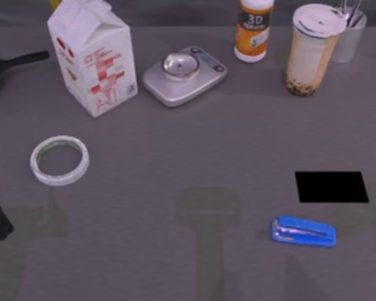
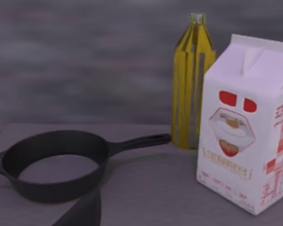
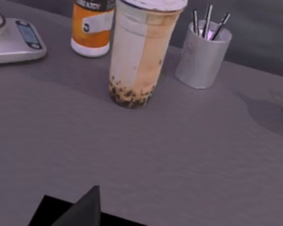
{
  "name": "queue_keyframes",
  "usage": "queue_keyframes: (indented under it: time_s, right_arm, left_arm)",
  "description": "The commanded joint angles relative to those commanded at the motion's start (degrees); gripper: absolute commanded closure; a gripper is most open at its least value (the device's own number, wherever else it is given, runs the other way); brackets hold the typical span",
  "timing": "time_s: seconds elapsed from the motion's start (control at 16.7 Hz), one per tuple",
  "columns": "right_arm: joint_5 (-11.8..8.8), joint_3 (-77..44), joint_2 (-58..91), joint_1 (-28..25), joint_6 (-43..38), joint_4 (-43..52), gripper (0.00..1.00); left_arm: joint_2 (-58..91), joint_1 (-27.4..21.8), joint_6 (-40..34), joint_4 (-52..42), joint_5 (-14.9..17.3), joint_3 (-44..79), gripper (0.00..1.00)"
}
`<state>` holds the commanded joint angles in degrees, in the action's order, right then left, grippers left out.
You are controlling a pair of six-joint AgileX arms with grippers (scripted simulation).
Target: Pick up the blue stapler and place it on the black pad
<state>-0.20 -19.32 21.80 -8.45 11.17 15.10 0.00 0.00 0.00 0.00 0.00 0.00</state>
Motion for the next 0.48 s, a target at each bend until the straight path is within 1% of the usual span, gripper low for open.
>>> queue_keyframes:
  time_s: [0.48]
  right_arm:
    - [0.2,-32.6,48.1,-14.4,20.0,27.9,0.00]
  left_arm:
    - [0.0,0.0,0.0,0.0,0.0,0.0,0.00]
